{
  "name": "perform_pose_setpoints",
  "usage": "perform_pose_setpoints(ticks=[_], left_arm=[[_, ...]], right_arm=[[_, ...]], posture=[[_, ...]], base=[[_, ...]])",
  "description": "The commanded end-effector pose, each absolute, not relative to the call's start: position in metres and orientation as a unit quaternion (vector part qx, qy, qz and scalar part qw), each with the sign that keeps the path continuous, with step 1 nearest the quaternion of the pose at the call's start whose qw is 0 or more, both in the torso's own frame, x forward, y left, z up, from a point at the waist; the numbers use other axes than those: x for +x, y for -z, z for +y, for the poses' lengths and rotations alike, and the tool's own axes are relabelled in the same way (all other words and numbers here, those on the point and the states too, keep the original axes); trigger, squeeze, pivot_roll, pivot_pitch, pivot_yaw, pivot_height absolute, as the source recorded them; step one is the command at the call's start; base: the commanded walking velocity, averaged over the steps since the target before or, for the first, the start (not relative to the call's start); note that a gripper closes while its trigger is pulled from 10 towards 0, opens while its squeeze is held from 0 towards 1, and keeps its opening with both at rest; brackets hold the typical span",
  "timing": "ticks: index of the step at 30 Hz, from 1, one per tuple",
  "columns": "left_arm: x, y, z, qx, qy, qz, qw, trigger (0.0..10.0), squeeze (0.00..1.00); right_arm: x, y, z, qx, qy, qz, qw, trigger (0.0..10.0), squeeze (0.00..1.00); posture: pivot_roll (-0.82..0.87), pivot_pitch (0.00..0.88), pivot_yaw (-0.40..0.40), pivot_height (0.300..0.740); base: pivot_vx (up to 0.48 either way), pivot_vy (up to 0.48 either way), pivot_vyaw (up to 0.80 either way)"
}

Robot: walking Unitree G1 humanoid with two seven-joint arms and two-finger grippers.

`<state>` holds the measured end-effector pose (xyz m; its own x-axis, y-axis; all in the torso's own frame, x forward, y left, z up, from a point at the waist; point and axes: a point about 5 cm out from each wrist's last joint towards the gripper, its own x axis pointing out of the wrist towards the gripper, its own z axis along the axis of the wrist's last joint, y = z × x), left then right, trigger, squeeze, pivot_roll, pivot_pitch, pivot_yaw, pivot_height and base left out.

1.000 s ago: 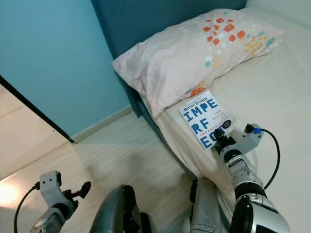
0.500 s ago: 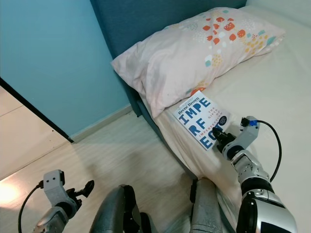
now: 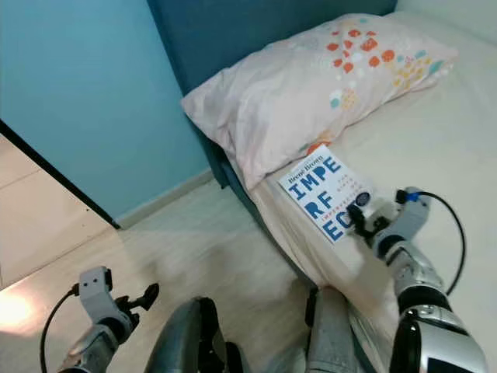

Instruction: Clean up the room

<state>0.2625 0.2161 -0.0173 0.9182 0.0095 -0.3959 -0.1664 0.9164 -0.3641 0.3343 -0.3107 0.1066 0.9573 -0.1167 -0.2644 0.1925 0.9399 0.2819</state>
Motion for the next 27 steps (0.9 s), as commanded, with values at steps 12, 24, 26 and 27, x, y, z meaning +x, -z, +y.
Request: perform_pose_setpoints(ticks=[12,24,26,27], left_arm=[[0.271,0.017,0.219,-0.221,-0.103,0.234,0.941,10.0,0.00],[0.275,0.013,0.226,-0.172,-0.115,0.250,0.946,10.0,0.00],[0.272,0.016,0.224,-0.173,-0.116,0.256,0.944,10.0,0.00],[0.268,0.020,0.222,-0.173,-0.114,0.264,0.942,10.0,0.00]], right_arm=[[0.329,-0.142,-0.322,0.104,0.138,-0.023,0.985,10.0,0.00],[0.346,-0.166,-0.211,0.073,-0.153,-0.083,0.982,10.0,0.00],[0.345,-0.148,-0.203,0.075,-0.167,-0.043,0.982,10.0,0.00],[0.341,-0.123,-0.196,0.072,-0.175,0.007,0.982,10.0,0.00]], posture=[[-0.12,0.137,0.075,0.615],[-0.12,0.102,0.057,0.670],[-0.12,0.100,0.056,0.675],[-0.12,0.095,0.054,0.680]], base=[[0.000,0.000,0.00],[-0.200,0.000,0.00],[0.000,0.000,0.00],[0.000,0.000,0.00]])
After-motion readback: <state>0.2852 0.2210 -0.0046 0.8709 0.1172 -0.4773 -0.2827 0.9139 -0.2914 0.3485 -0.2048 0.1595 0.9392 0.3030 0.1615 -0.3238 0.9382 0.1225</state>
